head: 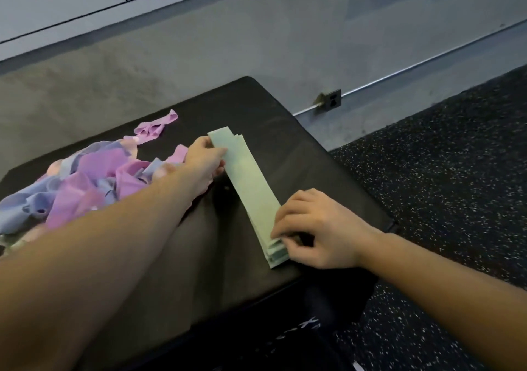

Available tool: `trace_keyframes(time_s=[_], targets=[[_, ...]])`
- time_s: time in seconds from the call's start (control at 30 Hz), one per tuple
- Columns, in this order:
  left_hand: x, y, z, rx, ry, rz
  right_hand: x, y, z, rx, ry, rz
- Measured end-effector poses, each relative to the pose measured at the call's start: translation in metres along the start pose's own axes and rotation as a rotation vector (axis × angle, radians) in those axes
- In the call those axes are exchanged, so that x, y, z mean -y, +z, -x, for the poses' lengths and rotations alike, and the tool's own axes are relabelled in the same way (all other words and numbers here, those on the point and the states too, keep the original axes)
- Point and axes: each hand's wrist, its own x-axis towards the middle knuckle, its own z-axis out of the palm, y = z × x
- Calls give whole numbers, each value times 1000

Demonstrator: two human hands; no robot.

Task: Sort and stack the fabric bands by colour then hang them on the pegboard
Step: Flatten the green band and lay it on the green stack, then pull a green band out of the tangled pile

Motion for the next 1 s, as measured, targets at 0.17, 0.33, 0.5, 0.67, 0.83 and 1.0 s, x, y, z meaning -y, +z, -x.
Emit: trace_keyframes(time_s=[0.17,0.33,0.5,0.67,0.83,1.0], targets=[[14,6,-20,-52,54,16,-3,5,4,23,6,-11],[14,9,-24,-41,37,28,-2,7,5,17,-8,29],[3,-1,0,-26,93,18,0,0,2,16,97,-29],[-6,-42,54,-40,289,-158,13,-7,-11,-76,169,-74],[11,-99,117,-27,446,-246,49,-6,-45,-90,148,-55],[55,-174,165,-22,571,-404,91,12,-78,22,104,-98]])
